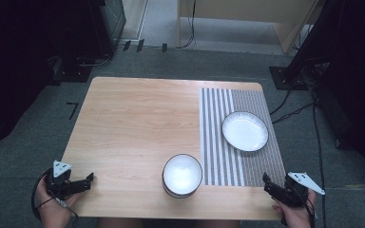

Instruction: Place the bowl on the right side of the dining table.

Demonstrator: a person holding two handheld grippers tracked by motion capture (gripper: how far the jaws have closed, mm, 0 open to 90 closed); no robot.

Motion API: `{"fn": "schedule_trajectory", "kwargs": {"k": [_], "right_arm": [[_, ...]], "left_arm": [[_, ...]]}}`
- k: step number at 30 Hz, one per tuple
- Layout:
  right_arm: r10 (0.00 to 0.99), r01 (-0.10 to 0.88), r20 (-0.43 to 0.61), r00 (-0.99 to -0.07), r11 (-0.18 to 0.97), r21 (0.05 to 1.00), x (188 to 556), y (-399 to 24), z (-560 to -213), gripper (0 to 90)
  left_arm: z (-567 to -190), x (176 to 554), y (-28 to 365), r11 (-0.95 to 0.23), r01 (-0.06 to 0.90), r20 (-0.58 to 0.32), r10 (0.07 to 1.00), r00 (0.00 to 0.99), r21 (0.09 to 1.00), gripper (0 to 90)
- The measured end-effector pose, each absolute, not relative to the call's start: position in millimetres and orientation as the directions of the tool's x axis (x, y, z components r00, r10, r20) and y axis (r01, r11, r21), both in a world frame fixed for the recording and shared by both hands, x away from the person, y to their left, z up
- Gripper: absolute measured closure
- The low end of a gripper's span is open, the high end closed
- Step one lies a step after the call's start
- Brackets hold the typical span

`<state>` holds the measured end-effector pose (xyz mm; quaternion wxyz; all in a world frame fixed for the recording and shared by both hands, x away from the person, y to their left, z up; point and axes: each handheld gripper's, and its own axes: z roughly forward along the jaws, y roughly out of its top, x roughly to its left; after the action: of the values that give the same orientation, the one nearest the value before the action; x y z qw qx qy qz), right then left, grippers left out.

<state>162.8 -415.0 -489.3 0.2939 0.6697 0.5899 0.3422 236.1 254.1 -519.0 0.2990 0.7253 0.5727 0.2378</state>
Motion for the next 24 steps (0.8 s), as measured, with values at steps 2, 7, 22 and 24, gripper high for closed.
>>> {"fn": "schedule_trajectory", "kwargs": {"k": [2, 7, 22, 24], "right_arm": [[0.992, 0.593, 0.108, 0.068, -0.127, 0.795, 163.0, -412.6, -487.0, 15.9], [0.989, 0.584, 0.133, 0.069, -0.148, 0.798, 163.1, -405.8, -479.4, 16.0], [0.985, 0.566, 0.171, 0.021, -0.153, 0.81, 162.7, -382.6, -454.0, 16.7], [0.984, 0.566, 0.175, 0.016, -0.154, 0.81, 163.5, -379.1, -451.2, 16.7]], "left_arm": [[-519.0, 236.1, 254.1, -0.165, 0.689, 0.003, 0.973, 0.231, 0.706, 0.0], [-519.1, 236.1, 254.1, -0.165, 0.689, 0.003, 0.973, 0.231, 0.706, 0.0], [-519.1, 236.3, 254.1, -0.165, 0.689, 0.002, 0.973, 0.231, 0.706, 0.0], [-519.2, 236.6, 253.8, -0.162, 0.688, 0.001, 0.974, 0.228, 0.708, 0.0]]}}
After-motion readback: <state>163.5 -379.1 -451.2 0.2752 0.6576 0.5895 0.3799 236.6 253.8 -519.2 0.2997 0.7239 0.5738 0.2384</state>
